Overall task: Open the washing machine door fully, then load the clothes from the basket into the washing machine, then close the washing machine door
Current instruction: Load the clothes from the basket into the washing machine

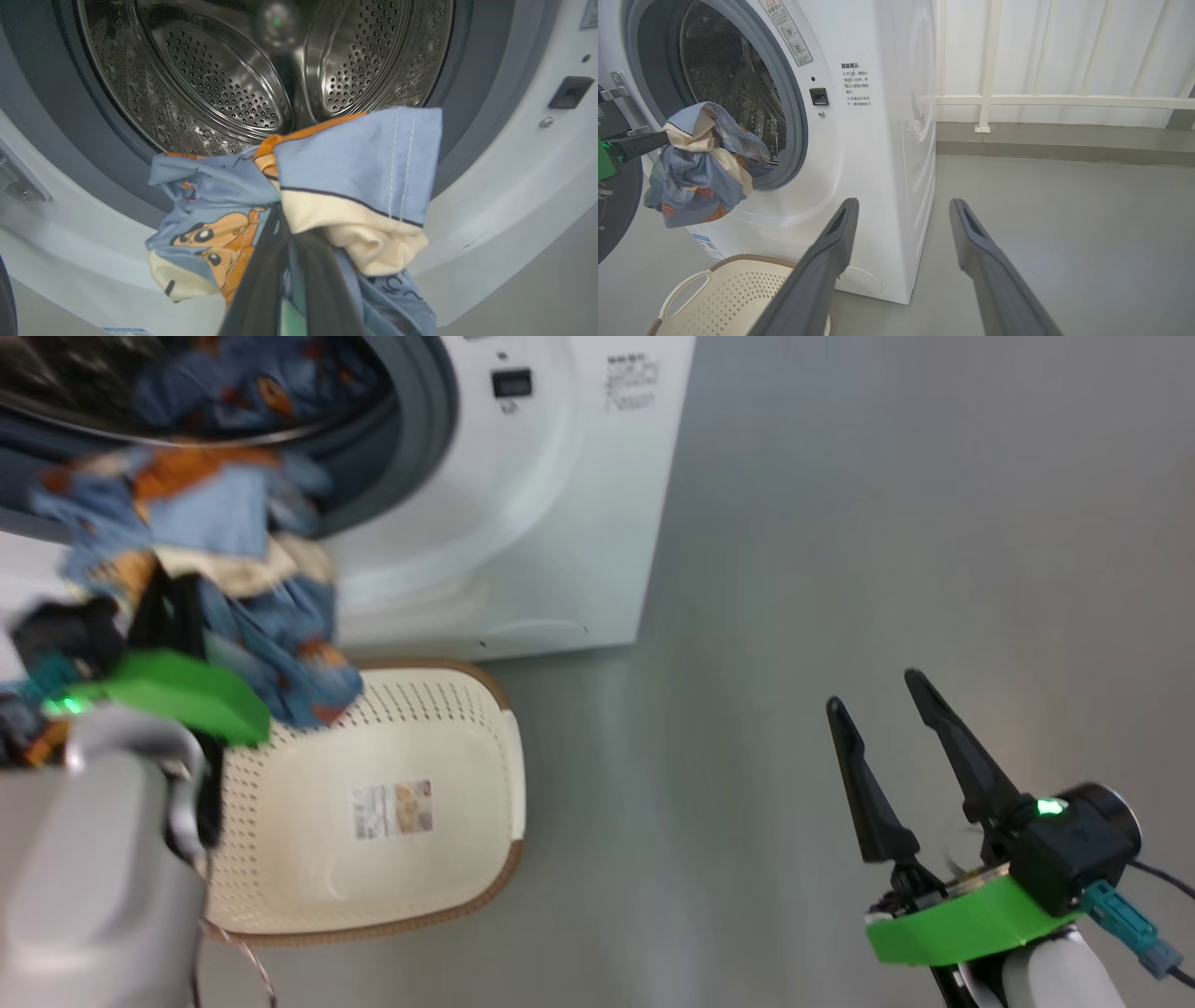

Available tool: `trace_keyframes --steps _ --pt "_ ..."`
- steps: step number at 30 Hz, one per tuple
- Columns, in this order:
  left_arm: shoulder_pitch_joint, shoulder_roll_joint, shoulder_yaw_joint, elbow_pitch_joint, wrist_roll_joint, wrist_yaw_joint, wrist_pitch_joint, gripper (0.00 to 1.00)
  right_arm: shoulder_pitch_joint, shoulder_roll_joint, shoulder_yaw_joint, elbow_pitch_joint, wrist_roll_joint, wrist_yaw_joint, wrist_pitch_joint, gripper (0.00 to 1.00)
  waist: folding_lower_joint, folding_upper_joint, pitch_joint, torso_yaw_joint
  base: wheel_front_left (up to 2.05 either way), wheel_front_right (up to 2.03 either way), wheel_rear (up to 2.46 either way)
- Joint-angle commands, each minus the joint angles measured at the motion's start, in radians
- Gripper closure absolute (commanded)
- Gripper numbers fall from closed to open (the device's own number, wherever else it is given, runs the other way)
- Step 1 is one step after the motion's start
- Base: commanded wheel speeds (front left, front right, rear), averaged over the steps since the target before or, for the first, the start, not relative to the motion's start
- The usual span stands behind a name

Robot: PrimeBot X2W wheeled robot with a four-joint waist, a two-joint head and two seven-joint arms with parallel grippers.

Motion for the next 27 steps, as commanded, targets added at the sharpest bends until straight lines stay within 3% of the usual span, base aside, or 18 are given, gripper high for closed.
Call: trace_keyframes --steps 1,9,18,23,27 --pt "-0.05 0.048 0.038 -0.009 -0.007 -0.009 0.004 1.0 -0.024 -0.005 0.032 -0.018 0.012 0.002 -0.011 0.0 0.0 0.0 0.095 -0.058 0.0 0.0 0.0" --pt "-0.272 0.139 0.055 0.092 -0.013 -0.042 0.105 1.0 -0.093 0.004 0.055 0.017 0.037 0.002 -0.035 0.0 0.0 0.0 0.205 -0.145 0.0 0.0 0.0" --pt "-0.479 0.268 0.072 0.156 -0.032 -0.087 0.301 1.0 -0.162 0.016 0.079 0.026 0.082 0.002 -0.041 0.0 0.0 0.0 0.311 -0.237 0.0 0.0 0.0" --pt "-0.556 0.331 0.085 0.153 -0.031 -0.083 0.361 1.0 -0.181 0.019 0.086 0.027 0.107 0.002 -0.041 0.0 0.0 0.0 0.344 -0.276 0.0 0.0 0.0" --pt "-0.603 0.368 0.1 0.127 -0.021 -0.063 0.341 1.0 -0.187 0.019 0.093 0.026 0.134 0.002 -0.041 0.0 0.0 0.0 0.356 -0.294 0.0 0.0 0.0"
